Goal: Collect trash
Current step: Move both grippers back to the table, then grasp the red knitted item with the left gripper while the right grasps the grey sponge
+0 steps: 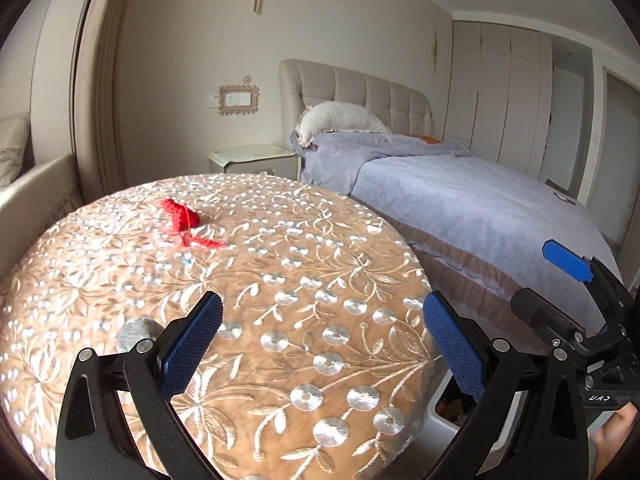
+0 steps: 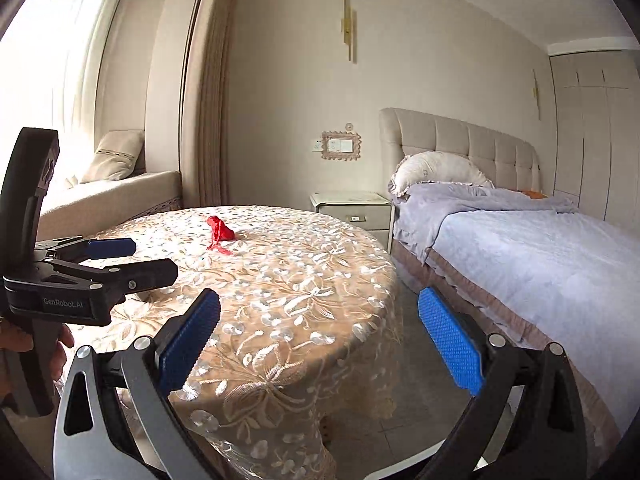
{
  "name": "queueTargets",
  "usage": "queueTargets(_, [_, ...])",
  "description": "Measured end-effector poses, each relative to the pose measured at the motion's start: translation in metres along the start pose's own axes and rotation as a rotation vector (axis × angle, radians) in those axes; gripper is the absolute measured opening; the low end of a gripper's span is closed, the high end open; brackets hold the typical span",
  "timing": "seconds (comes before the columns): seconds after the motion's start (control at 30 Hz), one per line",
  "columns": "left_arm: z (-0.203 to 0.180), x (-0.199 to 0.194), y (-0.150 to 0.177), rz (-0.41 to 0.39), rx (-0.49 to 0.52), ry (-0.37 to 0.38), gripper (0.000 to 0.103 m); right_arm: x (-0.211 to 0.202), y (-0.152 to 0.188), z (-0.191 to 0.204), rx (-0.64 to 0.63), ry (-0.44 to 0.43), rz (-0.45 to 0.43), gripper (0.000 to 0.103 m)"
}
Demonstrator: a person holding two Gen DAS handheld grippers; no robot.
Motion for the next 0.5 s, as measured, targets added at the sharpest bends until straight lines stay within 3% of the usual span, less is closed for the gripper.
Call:
queueTargets(0.33, [0.1, -0.019, -0.018, -0.017, -0.012, -0.135, 0.098, 0.044, -0.031, 0.091, -0.046, -0.141, -0.016, 0.099])
queueTargets(0.5, [0.137, -0.014, -0.027, -0.018, -0.02, -0.149, 0.098, 0.065, -0.039, 0.128, -0.097, -0.181, 0.0, 0.099])
Point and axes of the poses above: each gripper's, at about its wrist camera, not at the fingertips, and x roughly the way its jaws point, z to its left, y to its underside, the point moved 8 cm from there along x, roughly the way its jaws point, and after that the axes turned 3 degrees about x, right-handed, at the moved point
